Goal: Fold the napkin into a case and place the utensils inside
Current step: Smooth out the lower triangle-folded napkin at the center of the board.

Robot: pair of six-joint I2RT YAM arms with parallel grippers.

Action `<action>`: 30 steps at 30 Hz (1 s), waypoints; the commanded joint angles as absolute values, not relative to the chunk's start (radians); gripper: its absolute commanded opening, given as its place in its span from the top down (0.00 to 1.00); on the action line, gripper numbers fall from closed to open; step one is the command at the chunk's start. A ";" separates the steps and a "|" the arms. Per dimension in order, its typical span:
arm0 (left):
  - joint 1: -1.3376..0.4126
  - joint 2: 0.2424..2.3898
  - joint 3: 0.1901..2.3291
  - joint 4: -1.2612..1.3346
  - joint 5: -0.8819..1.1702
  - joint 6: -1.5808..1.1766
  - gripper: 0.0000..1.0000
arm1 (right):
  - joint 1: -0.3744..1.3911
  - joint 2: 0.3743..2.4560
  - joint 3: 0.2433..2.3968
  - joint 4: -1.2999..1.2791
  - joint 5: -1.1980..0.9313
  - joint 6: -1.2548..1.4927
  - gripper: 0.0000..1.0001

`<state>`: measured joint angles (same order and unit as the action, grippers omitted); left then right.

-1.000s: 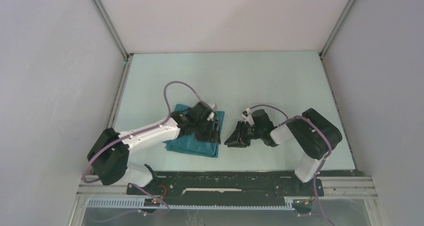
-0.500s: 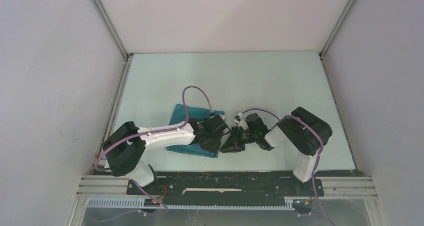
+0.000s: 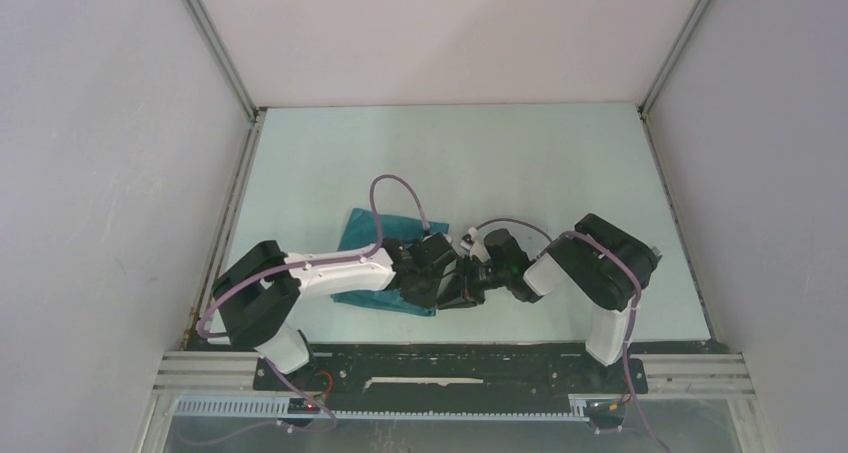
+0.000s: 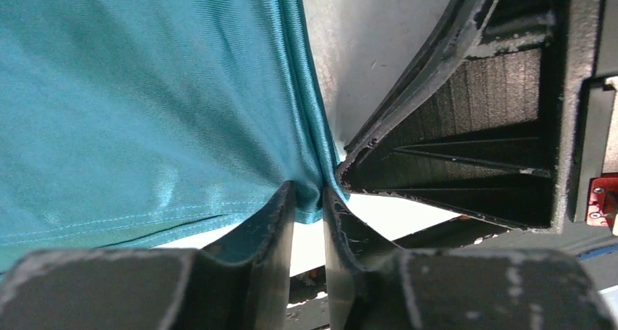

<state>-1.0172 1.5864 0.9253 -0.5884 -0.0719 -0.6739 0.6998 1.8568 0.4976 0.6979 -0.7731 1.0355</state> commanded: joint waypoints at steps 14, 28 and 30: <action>-1.069 1.577 0.962 -0.589 -0.065 -0.719 0.87 | 0.729 1.893 0.520 0.725 -0.770 1.030 0.91; -1.075 1.571 0.984 -0.613 -0.058 -0.720 0.75 | 0.720 1.883 0.518 0.691 -0.767 1.031 0.94; -1.075 1.542 0.989 -0.628 -0.053 -0.717 0.69 | 0.715 1.862 0.508 0.672 -0.764 1.030 0.93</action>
